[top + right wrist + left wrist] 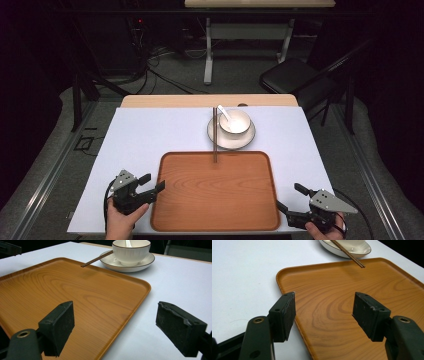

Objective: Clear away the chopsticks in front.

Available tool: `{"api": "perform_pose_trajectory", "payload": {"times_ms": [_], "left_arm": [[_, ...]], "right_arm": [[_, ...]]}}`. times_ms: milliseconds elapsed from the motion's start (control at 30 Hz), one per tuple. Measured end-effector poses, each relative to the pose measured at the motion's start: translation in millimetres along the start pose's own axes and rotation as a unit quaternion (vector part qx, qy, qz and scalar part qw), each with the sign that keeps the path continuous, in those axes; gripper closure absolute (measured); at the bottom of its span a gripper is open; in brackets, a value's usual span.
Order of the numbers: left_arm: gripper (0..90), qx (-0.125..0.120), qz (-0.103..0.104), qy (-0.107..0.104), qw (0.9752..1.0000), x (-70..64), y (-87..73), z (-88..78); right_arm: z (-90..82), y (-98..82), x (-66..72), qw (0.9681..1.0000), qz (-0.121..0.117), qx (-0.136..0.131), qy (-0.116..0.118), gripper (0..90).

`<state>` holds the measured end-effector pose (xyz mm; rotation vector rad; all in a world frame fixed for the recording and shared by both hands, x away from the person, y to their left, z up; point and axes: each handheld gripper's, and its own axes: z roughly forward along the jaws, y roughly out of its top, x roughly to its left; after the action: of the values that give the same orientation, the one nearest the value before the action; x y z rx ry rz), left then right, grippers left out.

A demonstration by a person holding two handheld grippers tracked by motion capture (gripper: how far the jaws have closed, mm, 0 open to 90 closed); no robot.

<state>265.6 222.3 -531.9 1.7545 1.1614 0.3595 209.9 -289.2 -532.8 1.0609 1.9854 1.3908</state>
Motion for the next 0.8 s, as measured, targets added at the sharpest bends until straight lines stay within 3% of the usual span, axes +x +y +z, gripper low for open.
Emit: {"api": "perform_pose_trajectory", "payload": {"times_ms": [300,467,800], "left_arm": [[33.9,0.013,-0.009,-0.011,0.9998,-4.4,5.3,5.7],[33.5,0.038,-0.016,-0.022,0.9989,-10.6,14.5,15.5],[33.5,0.047,-0.008,-0.031,0.9984,-22.0,34.0,27.5]], "right_arm": [[0.1,-0.2,-0.5,1.0,0.003,0.004,-0.001,15.0],[-0.3,-0.3,-0.5,1.0,0.003,0.002,0.0,15.0],[-1.1,-0.5,-1.0,1.0,0.008,0.0,-0.002,15.0]]}}
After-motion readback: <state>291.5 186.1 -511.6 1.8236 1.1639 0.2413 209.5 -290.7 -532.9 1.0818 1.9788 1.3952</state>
